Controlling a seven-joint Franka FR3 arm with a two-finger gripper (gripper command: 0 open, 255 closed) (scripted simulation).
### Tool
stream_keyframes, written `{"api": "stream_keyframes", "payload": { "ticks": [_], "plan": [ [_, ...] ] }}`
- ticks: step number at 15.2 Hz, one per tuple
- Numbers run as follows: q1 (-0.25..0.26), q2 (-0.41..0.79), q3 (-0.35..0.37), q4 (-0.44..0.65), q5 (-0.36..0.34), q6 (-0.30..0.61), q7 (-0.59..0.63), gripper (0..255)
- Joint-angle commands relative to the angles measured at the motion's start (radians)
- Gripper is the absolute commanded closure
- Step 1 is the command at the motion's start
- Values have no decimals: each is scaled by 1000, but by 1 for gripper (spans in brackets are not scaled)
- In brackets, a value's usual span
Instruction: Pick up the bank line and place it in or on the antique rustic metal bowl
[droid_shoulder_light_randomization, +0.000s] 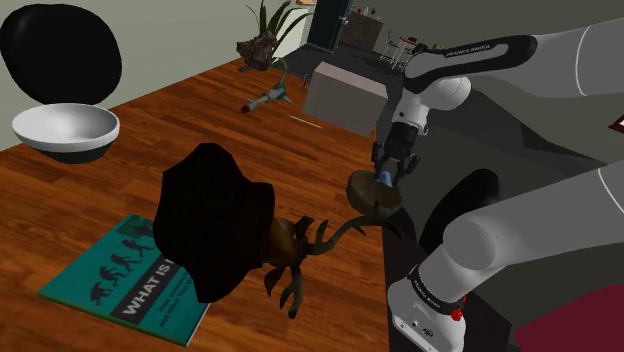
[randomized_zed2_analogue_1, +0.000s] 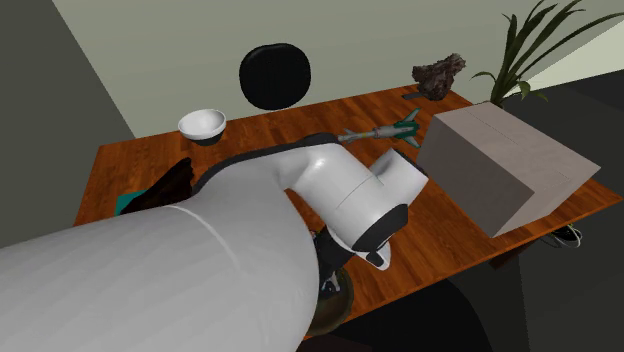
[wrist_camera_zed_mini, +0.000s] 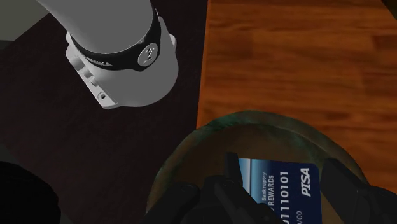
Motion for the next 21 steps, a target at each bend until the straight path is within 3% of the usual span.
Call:
{"api": "stream_keyframes", "payload": {
  "ticks": [1,7,15,16,21],
  "plan": [
    [0,11,0,-18,1,28,-8,255],
    [4,66,-3,-66,10,127,-37,255],
    [4,66,-3,-66,10,127,-37,255],
    [4,66,-3,-66,10,127,-37,0],
    [4,66,-3,-66,10,127,-37,0]
  ]
}}
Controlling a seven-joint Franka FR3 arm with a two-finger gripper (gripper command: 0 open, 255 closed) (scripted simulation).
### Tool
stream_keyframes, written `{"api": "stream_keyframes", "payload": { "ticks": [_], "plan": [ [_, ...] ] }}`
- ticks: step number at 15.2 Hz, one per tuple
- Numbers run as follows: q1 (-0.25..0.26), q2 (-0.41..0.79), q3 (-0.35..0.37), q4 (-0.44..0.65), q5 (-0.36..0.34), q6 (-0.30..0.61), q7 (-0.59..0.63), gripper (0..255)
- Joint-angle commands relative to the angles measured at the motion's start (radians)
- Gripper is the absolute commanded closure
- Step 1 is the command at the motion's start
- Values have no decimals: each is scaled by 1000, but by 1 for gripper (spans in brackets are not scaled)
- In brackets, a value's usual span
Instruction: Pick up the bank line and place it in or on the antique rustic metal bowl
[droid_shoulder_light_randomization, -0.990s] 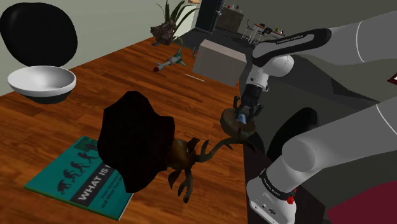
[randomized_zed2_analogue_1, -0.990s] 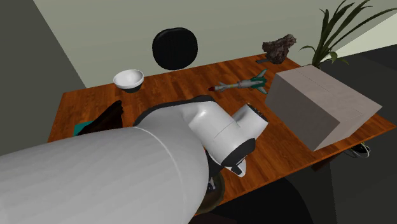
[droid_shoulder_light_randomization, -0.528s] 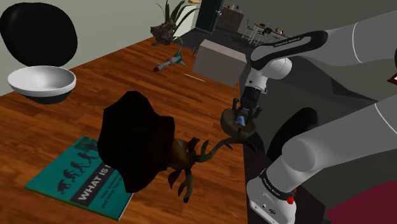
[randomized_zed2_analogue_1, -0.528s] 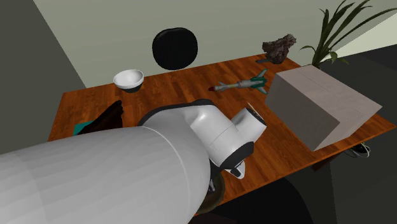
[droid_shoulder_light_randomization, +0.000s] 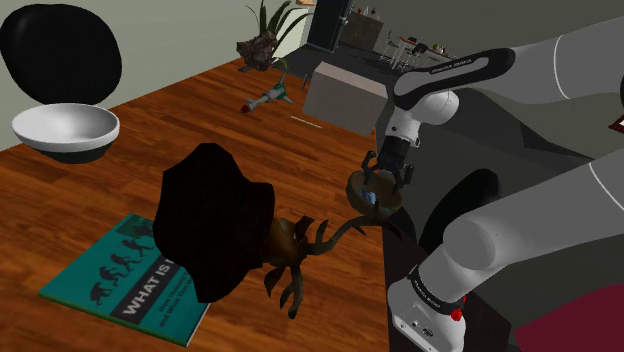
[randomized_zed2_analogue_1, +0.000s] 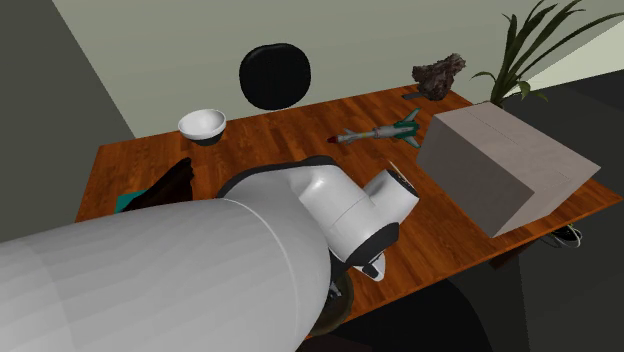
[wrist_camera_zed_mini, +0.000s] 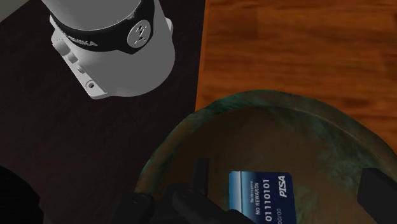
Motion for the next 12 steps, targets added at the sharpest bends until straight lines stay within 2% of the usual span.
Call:
{"api": "stream_keyframes", "payload": {
  "ticks": [1,4,12],
  "plan": [
    [-4,2,-5,34,-7,-32,1,0],
    [-13,15,-19,132,-22,-120,3,0],
    [-13,15,-19,132,-22,-120,3,0]
  ]
}}
